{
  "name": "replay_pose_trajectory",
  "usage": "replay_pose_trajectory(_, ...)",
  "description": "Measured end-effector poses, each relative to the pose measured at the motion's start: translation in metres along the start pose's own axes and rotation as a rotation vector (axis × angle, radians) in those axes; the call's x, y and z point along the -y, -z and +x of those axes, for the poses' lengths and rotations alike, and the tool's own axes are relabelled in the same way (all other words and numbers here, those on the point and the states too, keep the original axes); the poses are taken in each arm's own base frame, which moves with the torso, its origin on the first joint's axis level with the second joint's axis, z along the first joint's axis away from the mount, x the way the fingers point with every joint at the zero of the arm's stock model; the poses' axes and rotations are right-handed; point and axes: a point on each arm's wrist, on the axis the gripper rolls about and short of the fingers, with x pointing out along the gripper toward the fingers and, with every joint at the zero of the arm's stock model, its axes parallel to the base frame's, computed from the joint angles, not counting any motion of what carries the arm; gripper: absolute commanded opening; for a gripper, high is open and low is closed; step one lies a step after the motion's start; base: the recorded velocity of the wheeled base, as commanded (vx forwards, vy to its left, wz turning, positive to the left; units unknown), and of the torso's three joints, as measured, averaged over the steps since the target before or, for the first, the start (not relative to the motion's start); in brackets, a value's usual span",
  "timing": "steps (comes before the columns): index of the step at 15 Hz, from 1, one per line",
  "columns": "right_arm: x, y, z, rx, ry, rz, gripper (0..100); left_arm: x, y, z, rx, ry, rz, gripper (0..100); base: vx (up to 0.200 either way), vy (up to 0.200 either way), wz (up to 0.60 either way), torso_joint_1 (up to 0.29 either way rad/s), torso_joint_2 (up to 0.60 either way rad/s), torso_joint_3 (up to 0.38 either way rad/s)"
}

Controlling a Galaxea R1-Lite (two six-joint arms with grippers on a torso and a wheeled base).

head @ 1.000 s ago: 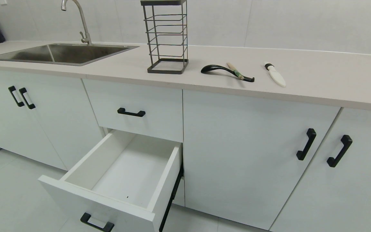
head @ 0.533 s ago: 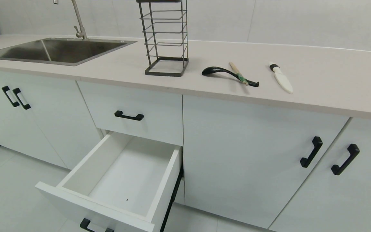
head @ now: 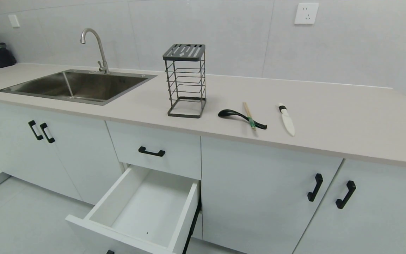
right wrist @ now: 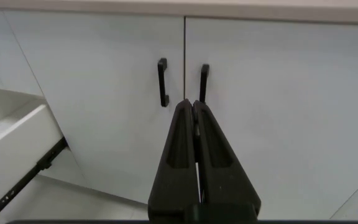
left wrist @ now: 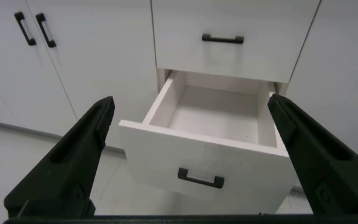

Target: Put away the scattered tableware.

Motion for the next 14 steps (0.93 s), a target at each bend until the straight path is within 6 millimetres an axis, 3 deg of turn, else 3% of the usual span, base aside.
replay_pose_trajectory(4, 0.0000, -0.0001, 0.0000, 0.001, -0.002, 0.000, 0, 0.0000, 0.0000, 0.0000, -0.001, -0.002, -0.005, 100, 0.050, 0.050, 0.00, 0.211, -0.34, -0.175)
replay_pose_trajectory(6, 0.0000, 0.0001, 0.0000, -0.001, -0.002, 0.000, 0, 0.0000, 0.0001, 0.0000, -0.001, -0.002, -0.004, 100, 0.200, 0.100, 0.00, 0.036, -0.08, -0.032)
replay_pose_trajectory(14, 0.0000, -0.0001, 0.0000, 0.001, -0.004, 0.001, 0, 0.0000, 0.0001, 0.0000, -0.001, -0.002, -0.003, 100, 0.000, 0.000, 0.00, 0.000, 0.00, 0.000)
